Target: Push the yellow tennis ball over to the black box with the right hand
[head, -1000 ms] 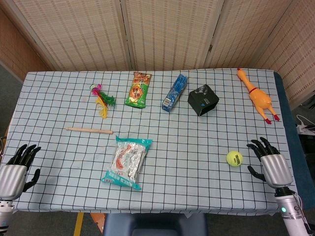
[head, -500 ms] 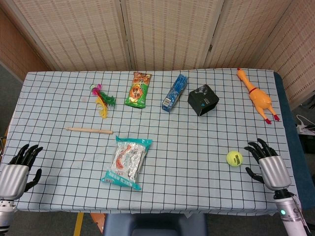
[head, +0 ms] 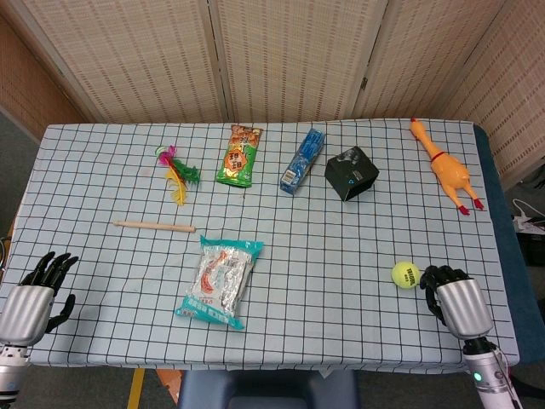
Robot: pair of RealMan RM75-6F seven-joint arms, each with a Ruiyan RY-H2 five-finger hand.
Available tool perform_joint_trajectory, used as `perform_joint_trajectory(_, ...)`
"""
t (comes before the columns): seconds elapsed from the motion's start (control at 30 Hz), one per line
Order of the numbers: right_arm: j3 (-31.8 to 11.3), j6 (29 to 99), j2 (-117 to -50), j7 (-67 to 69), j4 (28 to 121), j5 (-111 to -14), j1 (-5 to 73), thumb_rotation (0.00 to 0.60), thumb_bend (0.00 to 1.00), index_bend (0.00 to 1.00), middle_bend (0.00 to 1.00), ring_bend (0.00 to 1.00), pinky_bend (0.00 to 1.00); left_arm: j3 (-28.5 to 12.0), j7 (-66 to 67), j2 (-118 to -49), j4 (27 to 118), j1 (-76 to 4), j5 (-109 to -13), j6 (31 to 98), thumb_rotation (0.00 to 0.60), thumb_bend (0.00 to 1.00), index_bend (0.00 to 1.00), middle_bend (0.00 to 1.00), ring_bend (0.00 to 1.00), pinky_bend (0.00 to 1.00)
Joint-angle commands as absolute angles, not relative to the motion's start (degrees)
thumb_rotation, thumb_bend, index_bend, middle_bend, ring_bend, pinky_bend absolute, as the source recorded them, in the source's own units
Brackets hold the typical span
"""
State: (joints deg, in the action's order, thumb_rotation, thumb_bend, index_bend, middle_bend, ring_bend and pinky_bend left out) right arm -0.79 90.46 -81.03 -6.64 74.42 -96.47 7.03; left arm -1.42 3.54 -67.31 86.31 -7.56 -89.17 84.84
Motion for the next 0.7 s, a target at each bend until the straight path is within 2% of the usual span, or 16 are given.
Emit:
perform_joint_trajectory(0.03, -0.7, 91.8, -83.8, -7.7, 72.3, -97.2, 6.6, 0.600, 0.86, 0.82, 0.68, 0.62, 0.70, -1.3, 3.2, -67.2, 86.3, -7.6, -89.3, 84.7, 0.600, 0.47, 0.15, 0.12, 0.05, 0.33)
perform_joint_trajectory(0.13, -0.6, 92.6, -86.1, -8.2, 70.7, -97.3, 6.3, 0.600, 0.91, 0.92, 0.78, 0.71, 0.76, -1.2, 2.9, -67.1, 86.3, -7.8, -89.3, 84.3, 0.600, 0.47, 0.15, 0.12, 0.05, 0.33)
perform_joint_trajectory(0.23, -0.6, 92.2, -88.2, -8.7, 69.1, -96.4, 5.9, 0.600, 0.92, 0.93, 0.81, 0.75, 0.79, -1.1, 2.5, -67.0, 86.3, -8.0, -89.3, 83.9, 0.600, 0.47, 0.15, 0.12, 0.05, 0.33)
perform_joint_trajectory(0.7, 0.4, 91.0, -95.1, -6.4, 59.5, -93.4, 3.5, 0.600, 0.92, 0.94, 0.83, 0.79, 0.81, 0.0, 2.6, -66.5, 87.0, -8.8, -90.1, 81.9, 0.600, 0.47, 0.15, 0.12, 0.05, 0.33)
